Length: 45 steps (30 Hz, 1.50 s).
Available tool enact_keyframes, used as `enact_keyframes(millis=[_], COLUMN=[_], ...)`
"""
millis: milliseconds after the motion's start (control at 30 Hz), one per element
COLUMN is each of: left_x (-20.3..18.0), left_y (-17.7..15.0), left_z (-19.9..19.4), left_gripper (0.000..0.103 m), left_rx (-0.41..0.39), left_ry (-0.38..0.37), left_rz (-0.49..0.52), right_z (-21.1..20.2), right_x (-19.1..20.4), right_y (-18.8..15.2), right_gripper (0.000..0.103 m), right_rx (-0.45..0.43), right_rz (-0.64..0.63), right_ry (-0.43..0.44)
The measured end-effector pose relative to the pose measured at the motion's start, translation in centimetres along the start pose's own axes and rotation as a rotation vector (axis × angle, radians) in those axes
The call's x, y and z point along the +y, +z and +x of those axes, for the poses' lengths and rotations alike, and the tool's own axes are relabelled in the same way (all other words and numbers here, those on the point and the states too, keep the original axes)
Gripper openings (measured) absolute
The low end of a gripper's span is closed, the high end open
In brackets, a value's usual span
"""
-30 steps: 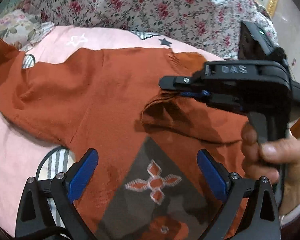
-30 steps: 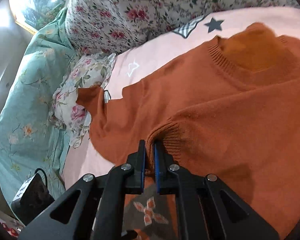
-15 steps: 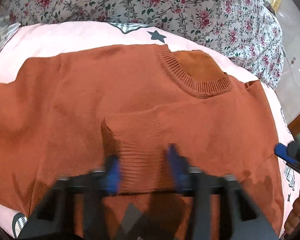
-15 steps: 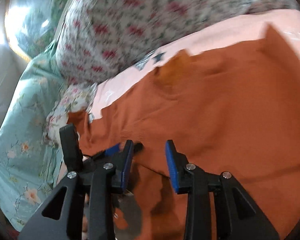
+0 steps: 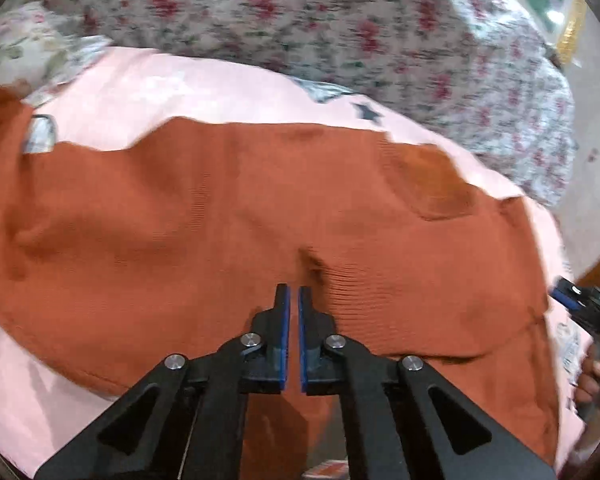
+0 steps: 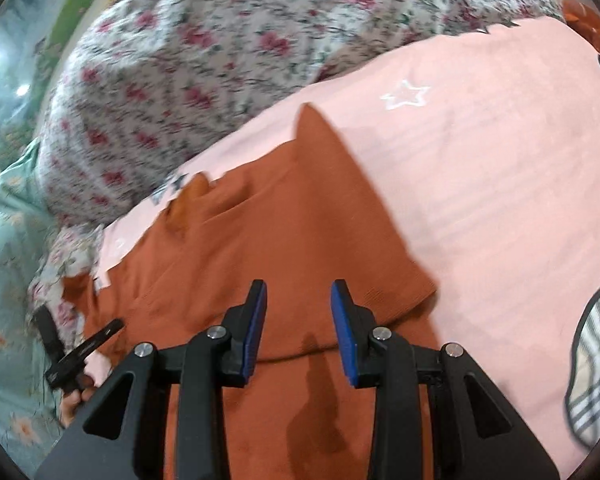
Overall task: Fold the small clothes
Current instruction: 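Grasp the other sleeve cuff with the left tool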
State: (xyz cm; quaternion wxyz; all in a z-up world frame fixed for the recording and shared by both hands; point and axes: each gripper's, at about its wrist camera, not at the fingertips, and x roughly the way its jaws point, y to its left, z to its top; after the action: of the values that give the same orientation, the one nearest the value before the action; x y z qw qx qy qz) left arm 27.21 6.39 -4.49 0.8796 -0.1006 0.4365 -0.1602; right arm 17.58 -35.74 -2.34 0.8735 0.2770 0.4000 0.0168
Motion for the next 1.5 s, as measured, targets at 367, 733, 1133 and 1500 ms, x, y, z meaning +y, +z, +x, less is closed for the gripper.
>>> enact_keyframes(millis=[367, 733, 1133, 1500], left_x=[-4.5, 1.0, 0.8, -3.3], left_y=[0.0, -0.6, -1.3, -0.8], left_z=[5.2, 0.0, 1.5, 2.8], left_gripper=[0.003, 0.002, 0.002, 0.002], left_rx=[0.108, -0.014, 0.006, 0.013], left_ry=[0.044, 0.046, 0.099, 0.090], left_rz=[0.102, -0.012, 0.005, 0.094], right_z=[0.2, -0.7, 7.3, 3.5], right_x=[0.7, -0.9, -1.7, -0.9], right_y=[-0.5, 0.7, 4.7, 5.6], right_gripper=[0.041, 0.041, 0.041, 0.012], right_rx=[-0.002, -0.040, 0.087, -0.019], right_rz=[-0.031, -0.021, -0.079, -0.159], right_ry=[0.032, -0.004, -0.047, -0.137])
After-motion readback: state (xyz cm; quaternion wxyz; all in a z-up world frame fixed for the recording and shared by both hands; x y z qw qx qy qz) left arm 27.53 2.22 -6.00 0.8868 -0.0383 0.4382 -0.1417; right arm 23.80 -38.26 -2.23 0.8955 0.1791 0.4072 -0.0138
